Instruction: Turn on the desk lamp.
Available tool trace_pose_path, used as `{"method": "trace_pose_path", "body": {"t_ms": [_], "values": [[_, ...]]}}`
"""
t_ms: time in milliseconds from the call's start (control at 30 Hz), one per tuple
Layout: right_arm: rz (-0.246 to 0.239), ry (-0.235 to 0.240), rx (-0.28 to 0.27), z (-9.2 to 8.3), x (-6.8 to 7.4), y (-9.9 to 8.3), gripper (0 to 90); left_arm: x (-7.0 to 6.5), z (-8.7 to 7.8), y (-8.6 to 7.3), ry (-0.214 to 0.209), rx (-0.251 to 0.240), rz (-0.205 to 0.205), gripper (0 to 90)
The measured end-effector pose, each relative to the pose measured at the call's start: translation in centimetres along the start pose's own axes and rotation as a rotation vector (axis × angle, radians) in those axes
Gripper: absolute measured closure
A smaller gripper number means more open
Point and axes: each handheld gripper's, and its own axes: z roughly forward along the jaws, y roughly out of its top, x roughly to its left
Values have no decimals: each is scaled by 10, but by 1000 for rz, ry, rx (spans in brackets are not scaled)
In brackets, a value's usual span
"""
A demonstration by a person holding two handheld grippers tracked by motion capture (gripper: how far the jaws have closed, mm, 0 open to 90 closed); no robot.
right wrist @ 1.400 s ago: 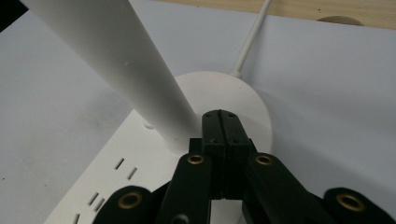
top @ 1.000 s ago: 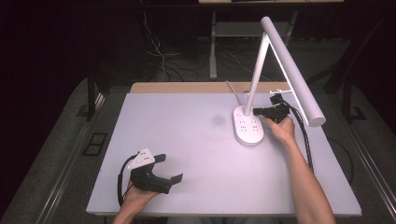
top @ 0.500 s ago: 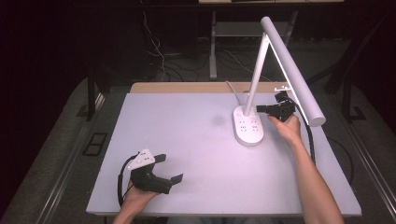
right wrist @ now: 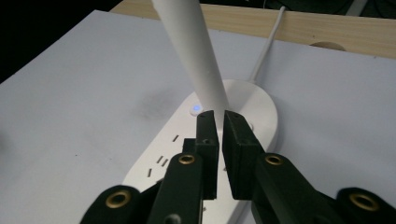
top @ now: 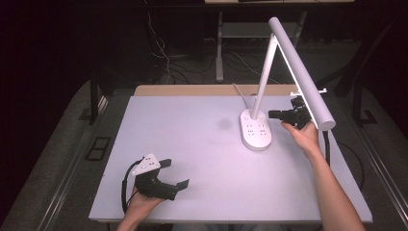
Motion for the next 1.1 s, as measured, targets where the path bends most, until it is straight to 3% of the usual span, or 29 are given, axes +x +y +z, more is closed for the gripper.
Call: {"method": "trace_pose_path", "body": {"t_ms": [367,400,433,467,533,600,1100], "values": [[15,1,-11,-20,20,-14,330,-1,0,0,-5,1,3,0],[15,1,-11,-20,20,-14,330,-1,0,0,-5,1,3,0],[13,-3,-12,-21,21,-17,263,-1,1,0,-6,0,2,0],[15,5,-9,-24,24,-22,120,-1,1,0,-7,-1,1,0],[13,2,-15,-28,26,-28,101,-1,0,0,-9,-1,-1,0],[10,25,-29,-31,29,-34,3,-1,0,0,-8,-1,-1,0],[-33,83,-58,-55,62,-72,5,-1,0,0,-7,-2,-1,0]]}}
